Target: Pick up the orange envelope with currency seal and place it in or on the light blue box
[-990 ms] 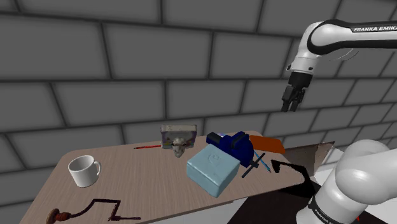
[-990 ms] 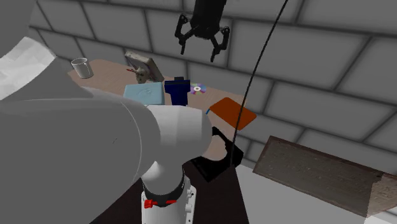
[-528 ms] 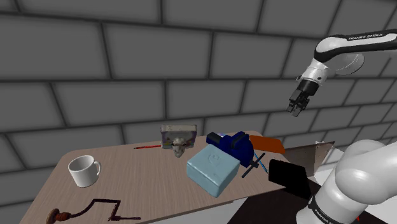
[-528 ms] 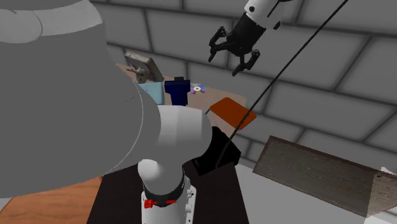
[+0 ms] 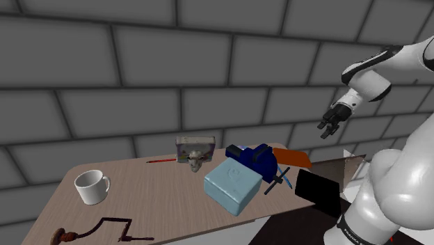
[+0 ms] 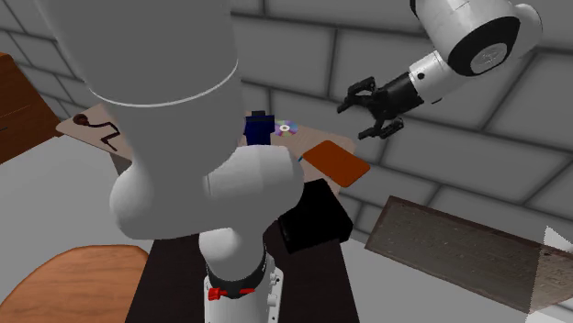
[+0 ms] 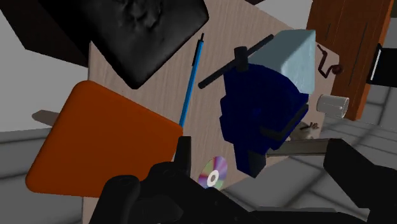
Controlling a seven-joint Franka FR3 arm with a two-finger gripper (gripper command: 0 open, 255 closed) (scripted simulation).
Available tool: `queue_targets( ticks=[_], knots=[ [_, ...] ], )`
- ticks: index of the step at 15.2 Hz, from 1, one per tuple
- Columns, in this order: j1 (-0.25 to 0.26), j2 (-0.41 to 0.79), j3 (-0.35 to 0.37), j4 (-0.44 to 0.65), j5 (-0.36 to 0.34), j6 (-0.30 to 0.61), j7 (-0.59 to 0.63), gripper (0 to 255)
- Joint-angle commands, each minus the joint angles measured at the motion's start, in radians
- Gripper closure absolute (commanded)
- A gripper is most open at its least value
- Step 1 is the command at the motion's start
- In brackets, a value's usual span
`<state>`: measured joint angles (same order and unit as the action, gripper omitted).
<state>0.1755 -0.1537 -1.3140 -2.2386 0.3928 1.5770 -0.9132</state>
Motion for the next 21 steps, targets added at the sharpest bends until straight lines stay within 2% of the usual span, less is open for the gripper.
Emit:
queue_targets(
  ticks=[1, 2, 3, 4, 5, 8, 11, 17, 18, 21],
  knots=[
    [-0.482, 0.251, 0.383, 0.053, 0.187, -0.098, -0.214, 0],
    [-0.209, 0.527, 0.024, 0.107, 0.359, -0.261, -0.391, 0],
    [-0.345, 0.563, 0.140, 0.136, 0.382, -0.283, -0.412, 0],
    [-0.444, 0.618, 0.216, 0.168, 0.415, -0.316, -0.440, 0],
    [-0.517, 0.681, 0.267, 0.202, 0.450, -0.355, -0.469, 0],
    [-0.695, 0.854, 0.390, 0.306, 0.544, -0.457, -0.526, 0],
    [-0.837, 1.009, 0.494, 0.414, 0.623, -0.539, -0.548, 0],
    [-1.062, 1.301, 0.676, 0.652, 0.764, -0.662, -0.517, 0],
    [-1.071, 1.313, 0.683, 0.662, 0.770, -0.666, -0.513, 0],
    [-1.038, 1.292, 0.685, 0.611, 0.775, -0.645, -0.525, 0]
  ],
)
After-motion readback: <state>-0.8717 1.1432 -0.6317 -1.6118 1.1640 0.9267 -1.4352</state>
